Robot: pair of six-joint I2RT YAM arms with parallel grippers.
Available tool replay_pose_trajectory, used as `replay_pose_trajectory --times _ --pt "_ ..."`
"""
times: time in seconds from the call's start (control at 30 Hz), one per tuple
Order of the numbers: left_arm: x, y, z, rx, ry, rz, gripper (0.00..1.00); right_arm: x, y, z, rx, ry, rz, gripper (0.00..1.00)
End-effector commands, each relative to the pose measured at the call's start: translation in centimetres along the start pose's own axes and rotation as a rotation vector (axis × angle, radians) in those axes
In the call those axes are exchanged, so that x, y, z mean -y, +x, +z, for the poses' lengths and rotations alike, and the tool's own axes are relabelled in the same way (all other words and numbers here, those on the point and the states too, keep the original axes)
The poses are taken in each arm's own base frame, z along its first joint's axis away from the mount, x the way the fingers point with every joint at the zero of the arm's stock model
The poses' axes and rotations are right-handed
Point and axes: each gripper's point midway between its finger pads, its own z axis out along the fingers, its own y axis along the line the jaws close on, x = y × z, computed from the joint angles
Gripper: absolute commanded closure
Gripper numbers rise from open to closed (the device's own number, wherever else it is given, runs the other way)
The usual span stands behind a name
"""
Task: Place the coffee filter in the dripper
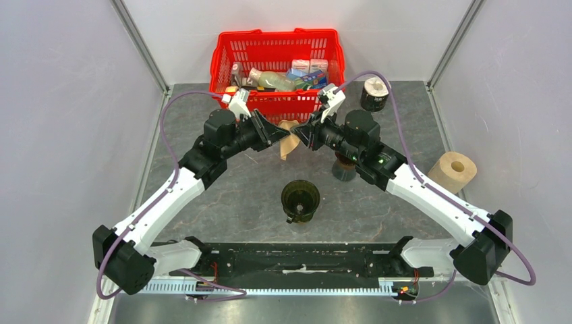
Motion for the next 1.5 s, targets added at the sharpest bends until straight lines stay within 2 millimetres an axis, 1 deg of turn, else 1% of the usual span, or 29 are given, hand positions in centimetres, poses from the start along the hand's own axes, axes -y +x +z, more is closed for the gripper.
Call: replay_pose_trajectory --times 0.0,0.07,0.1,0.13,0.2,0.23,0.27,0.3,0.33,0.4,0.47,0.57,0.63,0.67,0.7,0.77,0.87,0.93,1.07,1.13,1.23,1.27,1.3,1.43,1.47 --pt "2.1 -0.8 -0.8 0.032 0.074 0.027 0.76 -0.6 -2.8 -0.4 0.088 -0.006 -0.009 0.87" --pt "2.2 -0.8 -0.9 0.031 0.078 0.038 0.73 -0.5 -2.8 -0.6 0.082 0.004 -0.009 1.00" --pt "2.3 -0.8 -1.0 0.032 0.081 0.051 0.69 -0.4 -2.8 -0.7 0.081 0.011 -0.010 1.00" --pt "2.3 -0.8 -1.2 0.035 0.081 0.069 0.62 -0.2 -2.8 -0.8 0.077 0.021 -0.010 1.00" --pt "2.1 -0.7 -1.5 0.031 0.078 0.133 0.40 0.1 -2.8 -1.1 0.064 0.042 -0.018 1.00" --pt "2.0 -0.7 -1.9 0.023 0.071 0.179 0.32 0.3 -2.2 -1.4 0.030 0.054 -0.024 1.00" --pt "1.8 -0.6 -2.3 0.015 0.063 0.251 0.20 0.5 -2.1 -1.8 0.013 0.067 -0.031 1.00" --pt "1.6 -0.5 -2.7 0.005 0.052 0.307 0.15 0.8 -1.8 -2.2 -0.009 0.083 -0.039 1.00" --pt "1.3 -0.6 -3.1 0.006 0.047 0.371 0.14 1.0 -1.5 -2.6 -0.029 0.096 -0.048 1.00" --pt "0.5 -1.1 -3.8 0.021 0.002 0.437 0.13 1.3 -1.1 -3.7 -0.071 0.121 -0.055 1.00" --pt "0.6 -0.8 -4.2 0.002 0.029 0.530 0.13 0.8 -0.4 -4.9 -0.130 0.102 -0.065 1.00" --pt "1.7 0.2 -4.3 -0.045 0.138 0.652 0.12 -0.9 0.3 -6.6 -0.188 0.006 -0.093 1.00" --pt "2.5 0.5 -4.1 -0.064 0.196 0.699 0.12 -2.0 0.2 -7.6 -0.198 -0.050 -0.093 1.00" --pt "3.0 1.0 -4.1 -0.088 0.241 0.716 0.11 -2.6 0.1 -8.0 -0.201 -0.083 -0.097 1.00" --pt "3.5 1.3 -4.0 -0.105 0.278 0.727 0.11 -3.1 0.0 -8.3 -0.202 -0.109 -0.098 1.00" --pt "4.8 2.6 -4.3 -0.163 0.397 0.749 0.11 -4.1 -0.3 -8.9 -0.207 -0.159 -0.101 1.00" --pt "6.2 3.6 -4.6 -0.184 0.516 0.753 0.11 -4.8 -0.5 -9.1 -0.218 -0.200 -0.109 1.00" --pt "6.2 4.0 -4.5 -0.205 0.536 0.741 0.11 -4.8 -0.7 -8.8 -0.216 -0.202 -0.114 1.00" --pt "5.8 4.8 -4.2 -0.234 0.564 0.719 0.15 -5.4 -1.6 -8.7 -0.201 -0.232 -0.142 1.00" --pt "5.6 5.0 -3.9 -0.242 0.566 0.706 0.21 -5.8 -2.0 -8.9 -0.192 -0.256 -0.153 1.00" --pt "5.6 5.7 -3.9 -0.283 0.606 0.688 0.35 -6.1 -2.3 -9.1 -0.185 -0.274 -0.159 1.00" --pt "5.6 5.8 -3.8 -0.287 0.607 0.684 0.42 -6.1 -2.4 -9.1 -0.182 -0.271 -0.160 1.00" --pt "5.3 5.9 -3.7 -0.290 0.598 0.679 0.46 -5.9 -2.7 -9.1 -0.174 -0.256 -0.164 1.00" --pt "4.6 5.9 -3.5 -0.271 0.558 0.675 0.58 -5.2 -3.4 -9.3 -0.155 -0.212 -0.180 1.00" --pt "4.6 6.0 -3.6 -0.271 0.558 0.673 0.65 -5.3 -3.3 -9.4 -0.160 -0.214 -0.179 1.00"
